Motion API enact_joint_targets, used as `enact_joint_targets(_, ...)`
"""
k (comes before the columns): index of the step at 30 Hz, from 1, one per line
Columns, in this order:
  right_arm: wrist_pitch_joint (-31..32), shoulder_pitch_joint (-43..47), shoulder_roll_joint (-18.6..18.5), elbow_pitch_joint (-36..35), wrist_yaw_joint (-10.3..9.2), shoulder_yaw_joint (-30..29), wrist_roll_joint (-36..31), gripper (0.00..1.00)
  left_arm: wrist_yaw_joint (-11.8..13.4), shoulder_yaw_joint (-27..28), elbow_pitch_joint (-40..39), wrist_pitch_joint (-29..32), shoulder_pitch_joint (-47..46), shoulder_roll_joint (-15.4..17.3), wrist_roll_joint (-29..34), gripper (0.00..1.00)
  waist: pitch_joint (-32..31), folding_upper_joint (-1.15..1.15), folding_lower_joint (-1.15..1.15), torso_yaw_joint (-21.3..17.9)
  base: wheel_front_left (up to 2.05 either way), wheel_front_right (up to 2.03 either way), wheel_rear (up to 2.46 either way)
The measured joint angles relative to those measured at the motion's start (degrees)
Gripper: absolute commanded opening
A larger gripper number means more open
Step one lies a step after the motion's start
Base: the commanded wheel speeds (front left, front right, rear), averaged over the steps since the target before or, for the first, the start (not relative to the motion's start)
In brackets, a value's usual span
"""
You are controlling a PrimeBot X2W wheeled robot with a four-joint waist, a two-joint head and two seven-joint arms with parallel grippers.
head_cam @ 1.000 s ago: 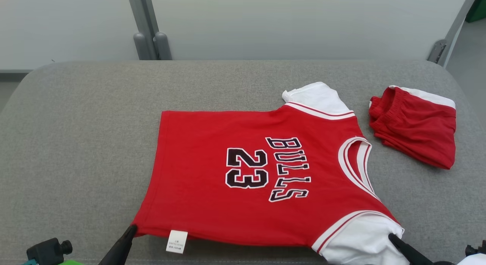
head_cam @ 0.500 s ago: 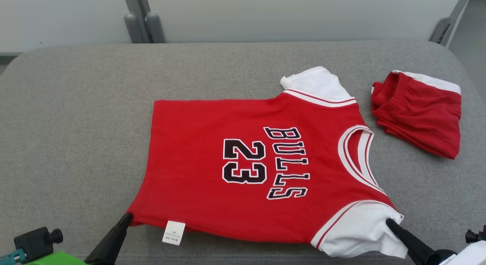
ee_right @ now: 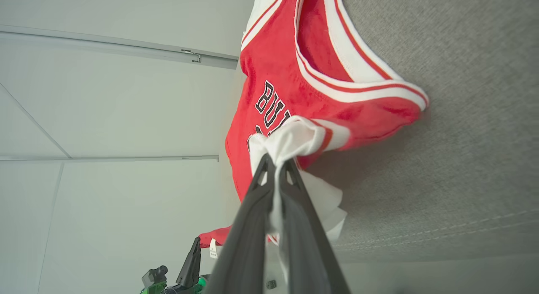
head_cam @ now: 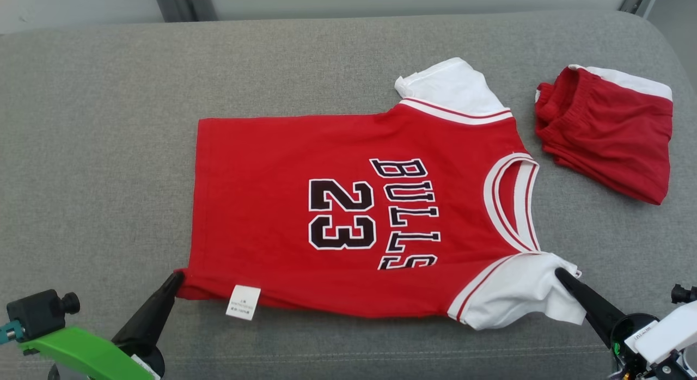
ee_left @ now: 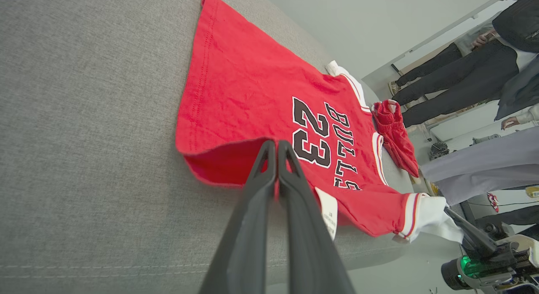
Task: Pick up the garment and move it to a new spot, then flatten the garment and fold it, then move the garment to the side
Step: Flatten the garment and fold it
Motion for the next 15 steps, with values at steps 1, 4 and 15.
enact_joint_targets(1,0.0,-0.3,0.0,0.2,-0.45,-0.1,0.0,0.00,0.0,0.0,0.0,0.3,-0.6,0.0,0.0,0.00,0.4,0.00,0.00,0.0,0.00,0.00,0.00)
enact_joint_targets(4,0.0,-1.3,0.0,0.8,-0.90,-0.5,0.0,0.00,0.5,0.1,0.3,0.9,-1.9,0.1,-0.1,0.00,1.6,0.00,0.00,0.0,0.00,0.00,0.00)
enact_joint_targets(15,0.3,-4.9,0.3,2.9,-1.68,-0.9,0.3,0.00,1.3,1.4,2.3,1.6,-4.2,0.5,-1.8,0.00,3.3,0.00,0.00,0.1,0.00,0.00,0.00)
